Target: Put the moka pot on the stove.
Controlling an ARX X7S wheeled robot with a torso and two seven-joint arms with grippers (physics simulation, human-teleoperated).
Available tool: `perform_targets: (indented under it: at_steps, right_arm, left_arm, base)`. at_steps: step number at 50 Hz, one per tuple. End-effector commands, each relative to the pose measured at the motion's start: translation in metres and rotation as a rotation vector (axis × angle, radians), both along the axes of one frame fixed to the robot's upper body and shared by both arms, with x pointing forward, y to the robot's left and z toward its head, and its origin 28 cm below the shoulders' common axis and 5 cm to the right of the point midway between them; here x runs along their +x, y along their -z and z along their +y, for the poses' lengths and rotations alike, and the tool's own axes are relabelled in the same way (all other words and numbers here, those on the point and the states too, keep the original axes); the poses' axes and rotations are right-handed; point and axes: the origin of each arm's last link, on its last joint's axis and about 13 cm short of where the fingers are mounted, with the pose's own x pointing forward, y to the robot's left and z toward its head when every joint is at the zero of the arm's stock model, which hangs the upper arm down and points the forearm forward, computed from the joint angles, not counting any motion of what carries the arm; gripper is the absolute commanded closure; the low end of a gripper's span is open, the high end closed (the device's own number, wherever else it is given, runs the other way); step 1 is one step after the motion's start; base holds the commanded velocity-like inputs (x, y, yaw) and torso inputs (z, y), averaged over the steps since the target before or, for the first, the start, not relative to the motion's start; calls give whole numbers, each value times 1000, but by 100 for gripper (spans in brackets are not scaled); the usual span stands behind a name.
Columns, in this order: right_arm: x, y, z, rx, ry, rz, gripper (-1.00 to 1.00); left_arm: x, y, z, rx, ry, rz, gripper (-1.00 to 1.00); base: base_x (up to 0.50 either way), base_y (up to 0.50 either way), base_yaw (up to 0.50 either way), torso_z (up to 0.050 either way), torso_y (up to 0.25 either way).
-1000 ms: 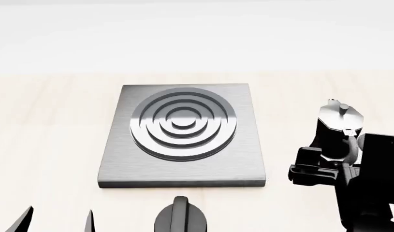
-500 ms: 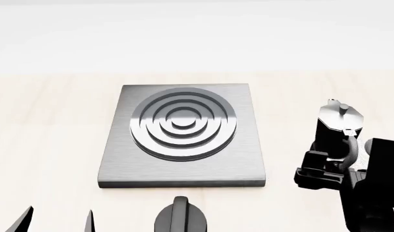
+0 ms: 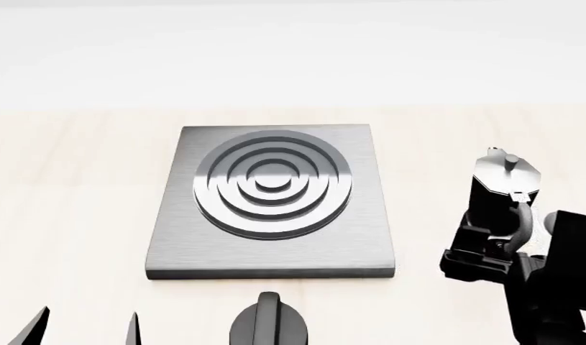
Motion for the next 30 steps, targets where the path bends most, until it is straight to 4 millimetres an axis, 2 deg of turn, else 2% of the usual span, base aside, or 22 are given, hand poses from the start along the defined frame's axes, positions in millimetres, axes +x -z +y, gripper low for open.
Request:
perform_targets:
  at_steps: [1,12,30]
  right_arm:
    - [4,11,-4,17,18,8,-100]
    - [9,19,-7,37,31,17,-100]
    - [18,15,-10,1,35,30,-100]
  left_arm:
    - [0,0,0,-11,3,-9,-100]
    - [0,0,0,-9,2,-9,-100]
    - [0,0,0,-6,1,-10,-100]
  base:
    - [0,0,0,0,0]
    - [0,0,0,0,0]
    - [0,0,0,0,0]
